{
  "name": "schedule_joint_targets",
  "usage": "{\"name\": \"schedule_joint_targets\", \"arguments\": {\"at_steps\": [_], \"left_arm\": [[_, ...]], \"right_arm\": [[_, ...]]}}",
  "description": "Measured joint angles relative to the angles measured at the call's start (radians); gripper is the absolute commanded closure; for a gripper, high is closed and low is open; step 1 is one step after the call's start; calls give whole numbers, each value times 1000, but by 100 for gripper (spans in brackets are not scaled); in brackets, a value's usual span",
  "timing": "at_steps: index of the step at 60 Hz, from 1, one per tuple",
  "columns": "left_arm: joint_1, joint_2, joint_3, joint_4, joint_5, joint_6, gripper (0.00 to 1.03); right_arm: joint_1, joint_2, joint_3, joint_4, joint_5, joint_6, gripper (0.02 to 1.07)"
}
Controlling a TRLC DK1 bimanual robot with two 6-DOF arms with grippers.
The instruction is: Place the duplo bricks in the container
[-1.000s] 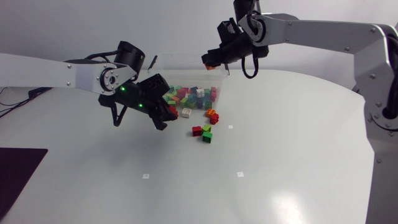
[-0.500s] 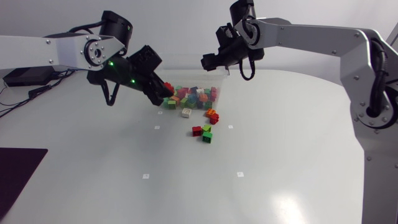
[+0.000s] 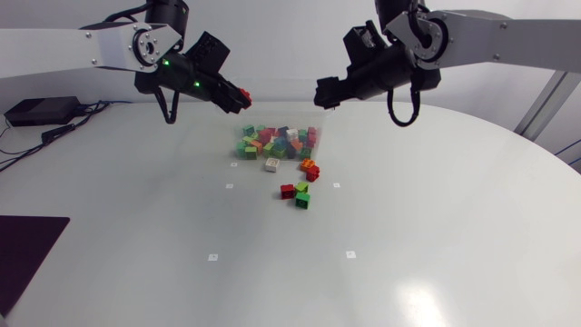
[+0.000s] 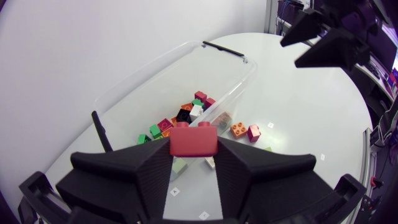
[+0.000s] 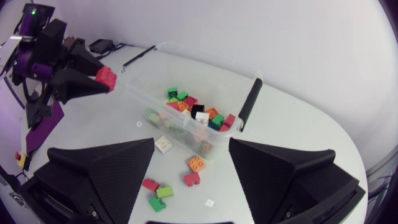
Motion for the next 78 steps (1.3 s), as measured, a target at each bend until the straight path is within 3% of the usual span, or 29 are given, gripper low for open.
{"name": "schedule_joint_targets", "arguments": {"at_steps": [10,31,32,34,37,38,41,61,78], "left_arm": [[13,74,78,19,0,-37,82],[24,253,320,21,-34,-67,79],[24,258,325,18,-34,-67,77],[24,266,332,16,-39,-68,54],[24,275,340,14,-54,-71,33],[24,278,341,14,-55,-72,20],[24,283,344,14,-61,-78,6],[18,271,318,15,-80,-78,5],[1,48,38,95,-83,-50,5]], "right_arm": [[6,-72,-176,20,-11,-4,20],[57,-113,-340,43,-15,-46,20],[61,-113,-346,43,-14,-48,20],[66,-113,-356,43,-15,-50,20],[74,-112,-365,43,-14,-58,20],[75,-112,-366,43,-14,-58,20],[85,-108,-367,43,-15,-62,20],[146,6,-367,43,-15,-172,20],[145,151,-342,39,-39,-359,20]]}}
